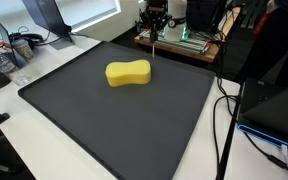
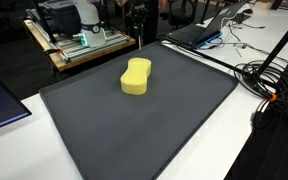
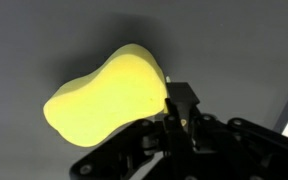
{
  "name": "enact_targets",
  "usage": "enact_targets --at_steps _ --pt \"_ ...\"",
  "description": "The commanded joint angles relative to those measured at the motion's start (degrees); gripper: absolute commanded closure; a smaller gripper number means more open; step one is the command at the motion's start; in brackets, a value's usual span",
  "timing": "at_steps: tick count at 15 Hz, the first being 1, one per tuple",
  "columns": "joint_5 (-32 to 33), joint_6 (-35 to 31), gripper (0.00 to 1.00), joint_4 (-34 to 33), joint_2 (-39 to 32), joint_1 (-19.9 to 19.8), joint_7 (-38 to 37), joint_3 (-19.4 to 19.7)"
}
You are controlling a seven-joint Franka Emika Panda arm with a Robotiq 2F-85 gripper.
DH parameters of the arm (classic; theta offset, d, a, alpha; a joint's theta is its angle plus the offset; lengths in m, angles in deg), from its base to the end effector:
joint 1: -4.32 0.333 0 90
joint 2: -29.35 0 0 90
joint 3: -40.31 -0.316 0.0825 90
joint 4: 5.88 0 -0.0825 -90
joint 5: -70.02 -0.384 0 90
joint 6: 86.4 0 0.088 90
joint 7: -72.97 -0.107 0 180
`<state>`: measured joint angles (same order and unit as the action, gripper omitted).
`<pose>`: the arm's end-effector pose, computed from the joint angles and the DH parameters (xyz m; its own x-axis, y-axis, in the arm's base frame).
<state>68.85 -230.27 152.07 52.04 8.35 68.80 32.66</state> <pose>0.3789 0.0749 0.3478 0.9827 0.1096 0.1494 0.1068 -0.9939 0.0262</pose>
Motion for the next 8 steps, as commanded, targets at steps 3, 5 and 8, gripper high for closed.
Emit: enact_targets --at_steps 3,5,8 --pt "-7.24 4.99 0.97 -0.09 2.00 0.90 2.33 6.34" --pt "-10.72 5.83 0.97 -0.08 2.09 0.34 3.62 9.34" --pt "-15.73 4.22 0.97 -0.11 1.89 -1.18 5.37 13.98"
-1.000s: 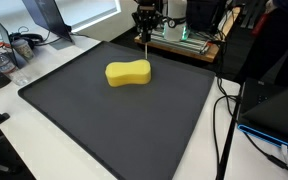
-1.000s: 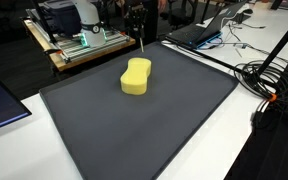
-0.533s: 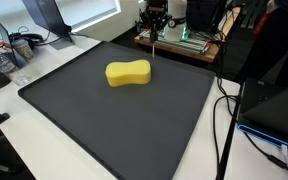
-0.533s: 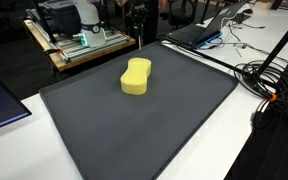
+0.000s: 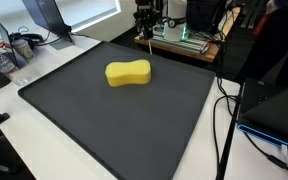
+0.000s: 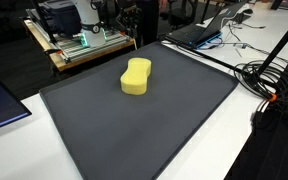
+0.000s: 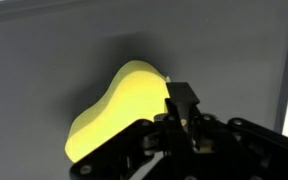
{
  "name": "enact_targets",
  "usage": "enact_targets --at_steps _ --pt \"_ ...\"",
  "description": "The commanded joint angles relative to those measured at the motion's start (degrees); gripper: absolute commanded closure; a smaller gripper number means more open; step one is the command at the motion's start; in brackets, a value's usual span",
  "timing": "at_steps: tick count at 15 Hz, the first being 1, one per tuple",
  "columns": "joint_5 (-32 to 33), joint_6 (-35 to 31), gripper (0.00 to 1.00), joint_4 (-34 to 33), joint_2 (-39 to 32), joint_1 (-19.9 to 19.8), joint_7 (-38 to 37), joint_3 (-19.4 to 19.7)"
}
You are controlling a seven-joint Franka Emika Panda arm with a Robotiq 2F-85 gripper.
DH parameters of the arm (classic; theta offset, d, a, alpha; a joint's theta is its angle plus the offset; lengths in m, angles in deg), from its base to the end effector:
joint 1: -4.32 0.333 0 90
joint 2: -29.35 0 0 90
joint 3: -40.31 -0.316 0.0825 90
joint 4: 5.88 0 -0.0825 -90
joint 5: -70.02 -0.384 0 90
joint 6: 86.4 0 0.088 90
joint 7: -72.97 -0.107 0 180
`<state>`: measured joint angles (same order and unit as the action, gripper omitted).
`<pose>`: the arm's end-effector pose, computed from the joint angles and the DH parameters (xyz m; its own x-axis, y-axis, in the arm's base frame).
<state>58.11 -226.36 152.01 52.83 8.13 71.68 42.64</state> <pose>0.3796 0.0111 0.3478 0.9852 -0.1526 0.0784 -0.1381 -0.9766 -0.1650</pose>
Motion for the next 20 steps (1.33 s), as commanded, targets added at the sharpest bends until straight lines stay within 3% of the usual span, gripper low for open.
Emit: enact_targets --at_steps 1,9,10,11,14,15,20 --pt "-5.70 -0.54 0.97 -0.10 0.78 -2.02 2.34 5.11" --pt "-9.48 -3.88 0.97 -0.21 -0.15 -8.19 4.83 13.04" --pt "-7.19 -1.80 0.97 -0.26 -0.05 -8.25 3.08 11.04" --pt "-7.22 -2.05 0.88 -0.27 -0.05 -8.72 3.39 11.39" --pt "-7.13 -2.05 0.88 -0.25 -0.13 -8.68 3.29 10.76" --pt "-7.12 -2.05 0.97 -0.25 -0.14 -8.66 3.28 10.64" --pt "-16.25 -0.34 0.97 -5.25 -6.61 -5.45 12.37 16.52"
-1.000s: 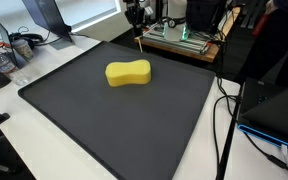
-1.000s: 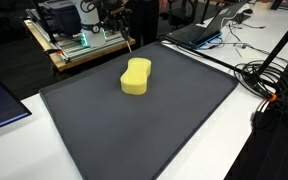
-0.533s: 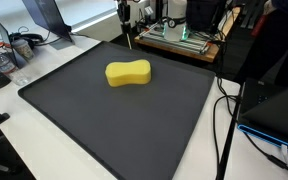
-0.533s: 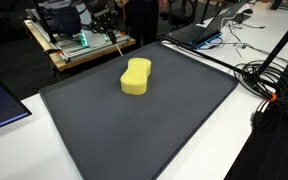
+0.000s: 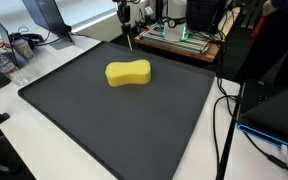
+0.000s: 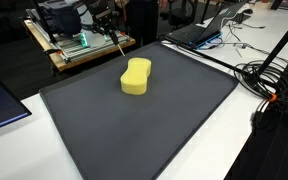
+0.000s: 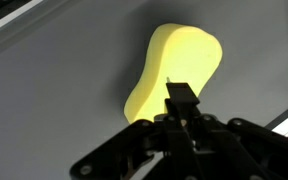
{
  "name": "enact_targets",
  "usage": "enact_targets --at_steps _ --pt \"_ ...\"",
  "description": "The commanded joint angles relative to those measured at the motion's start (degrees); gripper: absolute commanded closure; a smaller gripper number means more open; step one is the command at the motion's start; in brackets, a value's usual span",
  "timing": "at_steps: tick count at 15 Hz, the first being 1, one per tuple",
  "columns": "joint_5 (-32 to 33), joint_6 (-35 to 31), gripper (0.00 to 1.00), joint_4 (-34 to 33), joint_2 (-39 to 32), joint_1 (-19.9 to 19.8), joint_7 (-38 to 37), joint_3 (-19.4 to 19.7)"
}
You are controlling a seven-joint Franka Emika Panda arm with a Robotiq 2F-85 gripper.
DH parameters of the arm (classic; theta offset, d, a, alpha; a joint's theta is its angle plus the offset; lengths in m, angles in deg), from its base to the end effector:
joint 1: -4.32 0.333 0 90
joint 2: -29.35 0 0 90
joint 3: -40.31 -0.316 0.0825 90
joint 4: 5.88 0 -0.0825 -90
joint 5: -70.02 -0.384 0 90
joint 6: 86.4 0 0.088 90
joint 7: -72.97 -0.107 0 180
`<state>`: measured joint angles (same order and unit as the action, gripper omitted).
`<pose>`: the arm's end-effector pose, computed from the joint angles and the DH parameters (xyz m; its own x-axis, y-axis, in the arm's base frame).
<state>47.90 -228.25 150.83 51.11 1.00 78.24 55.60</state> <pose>0.3709 -0.1197 0.3434 0.8624 -0.5014 0.0705 -0.4499 -0.8227 -0.3475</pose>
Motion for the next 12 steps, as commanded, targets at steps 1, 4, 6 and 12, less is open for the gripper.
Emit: enact_targets --at_steps 1,4,6,12 --pt "-8.71 1.52 0.97 -5.49 -6.51 1.86 8.13 4.92" --pt "-15.54 2.49 0.97 -10.31 -11.97 0.83 14.53 7.44" --pt "-18.57 2.84 0.97 -13.82 -15.96 -0.50 17.95 7.55" --pt "-22.95 9.25 0.97 -26.90 -27.86 -6.17 22.40 4.37"
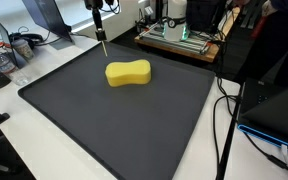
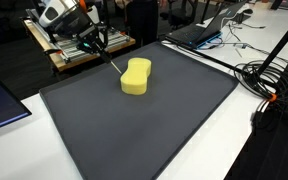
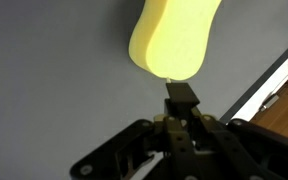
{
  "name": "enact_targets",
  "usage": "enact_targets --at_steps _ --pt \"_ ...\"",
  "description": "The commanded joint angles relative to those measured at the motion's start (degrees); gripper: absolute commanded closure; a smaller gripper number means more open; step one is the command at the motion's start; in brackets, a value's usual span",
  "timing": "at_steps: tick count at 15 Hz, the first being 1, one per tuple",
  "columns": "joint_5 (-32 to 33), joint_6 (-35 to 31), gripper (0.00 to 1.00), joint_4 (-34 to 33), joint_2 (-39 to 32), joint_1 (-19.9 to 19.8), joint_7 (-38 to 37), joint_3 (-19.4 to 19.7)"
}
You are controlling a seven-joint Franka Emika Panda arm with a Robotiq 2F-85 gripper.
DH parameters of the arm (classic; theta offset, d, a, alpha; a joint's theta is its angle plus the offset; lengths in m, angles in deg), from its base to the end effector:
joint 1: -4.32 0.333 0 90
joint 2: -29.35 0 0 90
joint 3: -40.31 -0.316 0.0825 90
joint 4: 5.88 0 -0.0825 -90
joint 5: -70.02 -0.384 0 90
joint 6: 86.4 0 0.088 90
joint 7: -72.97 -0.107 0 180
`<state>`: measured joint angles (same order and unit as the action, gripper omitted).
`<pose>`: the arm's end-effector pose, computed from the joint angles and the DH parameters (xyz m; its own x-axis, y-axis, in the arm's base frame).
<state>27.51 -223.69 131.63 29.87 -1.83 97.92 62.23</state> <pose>0.4366 -0.2267 0.3198 0.8054 -0.5876 0.0786 -0.4882 -0.7327 -0.4742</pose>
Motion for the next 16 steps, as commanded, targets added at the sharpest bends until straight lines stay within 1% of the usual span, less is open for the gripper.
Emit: enact_targets --at_steps 1,5,7,9,13,16 --pt "-2.21 6.25 0.97 -10.12 -8.55 -4.33 2.93 -3.07" --pt "0.41 11.96 0.97 -19.71 -15.72 -7.30 1.64 -6.77" --pt "1.54 13.56 0.97 -23.97 -18.43 -8.13 1.12 -8.55" --pt "3.71 14.04 0.97 -27.98 -20.91 -8.12 -0.13 -10.10" --pt "10.77 14.24 0.97 -33.94 -23.75 -7.16 -2.26 -12.95" --pt "18.50 14.05 0.97 -36.01 -23.89 -6.04 -4.67 -14.93"
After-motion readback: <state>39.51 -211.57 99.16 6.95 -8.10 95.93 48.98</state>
